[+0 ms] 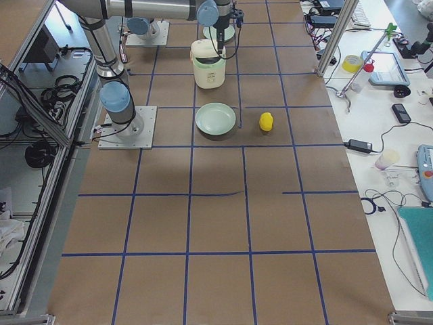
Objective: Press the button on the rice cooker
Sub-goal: 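Lift the right gripper away as the cooker lid pops open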
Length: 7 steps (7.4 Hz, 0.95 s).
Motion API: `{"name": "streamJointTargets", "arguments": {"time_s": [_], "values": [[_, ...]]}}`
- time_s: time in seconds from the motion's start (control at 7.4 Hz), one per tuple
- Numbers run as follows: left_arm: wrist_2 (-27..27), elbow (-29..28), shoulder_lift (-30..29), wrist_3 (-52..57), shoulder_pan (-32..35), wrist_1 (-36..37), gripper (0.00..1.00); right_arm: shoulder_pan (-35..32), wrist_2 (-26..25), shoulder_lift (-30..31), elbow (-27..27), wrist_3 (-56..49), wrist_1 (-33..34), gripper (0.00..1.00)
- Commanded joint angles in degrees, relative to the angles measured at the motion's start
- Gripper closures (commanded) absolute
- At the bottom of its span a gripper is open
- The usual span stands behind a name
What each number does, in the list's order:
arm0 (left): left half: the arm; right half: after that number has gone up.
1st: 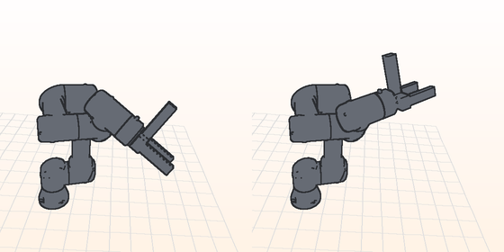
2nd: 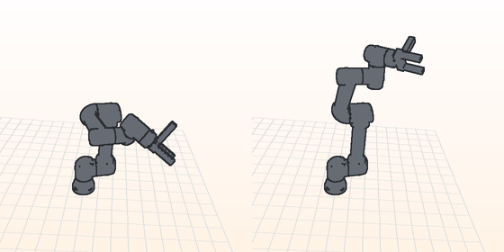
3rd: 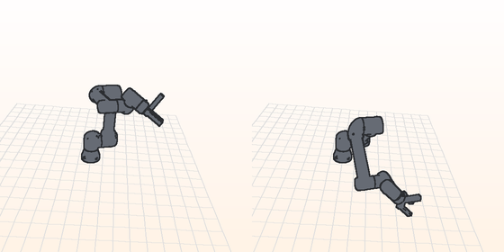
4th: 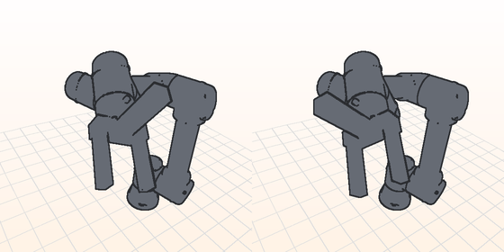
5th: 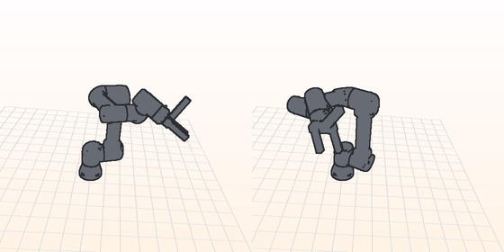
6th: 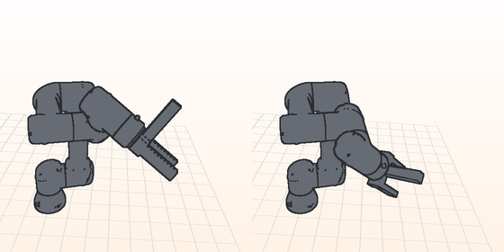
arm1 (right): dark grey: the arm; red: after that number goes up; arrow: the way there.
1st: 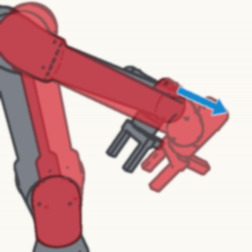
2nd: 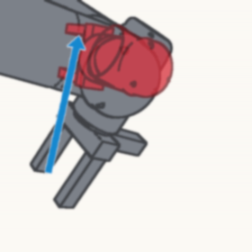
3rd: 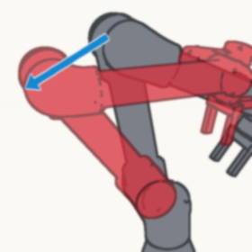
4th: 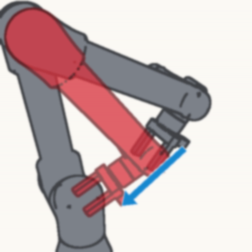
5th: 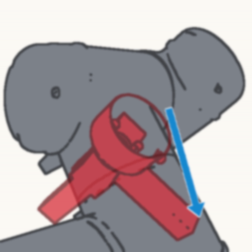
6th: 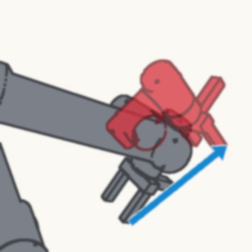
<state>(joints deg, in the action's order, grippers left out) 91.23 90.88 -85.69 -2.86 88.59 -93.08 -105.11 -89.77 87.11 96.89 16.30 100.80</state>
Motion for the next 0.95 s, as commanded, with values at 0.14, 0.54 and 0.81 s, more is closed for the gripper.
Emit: {"name": "streamJointTargets", "arguments": {"time_s": [0.14, 0.54, 0.81], "values": [[0.00, 0.00, 0.00, 0.05, 0.00, 0.00, 0.00, 9.20, 0.47, -0.02, -10.46, -6.41, -7.79, 0.00], [0.00, 0.00, 0.00, -0.04, 0.00, 0.00, 0.00, 17.12, -0.31, 0.07, -16.11, -15.58, -13.07, 0.00], [0.00, 0.00, 0.00, 0.05, 0.00, 0.00, 0.00, 17.14, -0.32, 0.07, -16.03, -16.21, -13.35, 0.00]]}}
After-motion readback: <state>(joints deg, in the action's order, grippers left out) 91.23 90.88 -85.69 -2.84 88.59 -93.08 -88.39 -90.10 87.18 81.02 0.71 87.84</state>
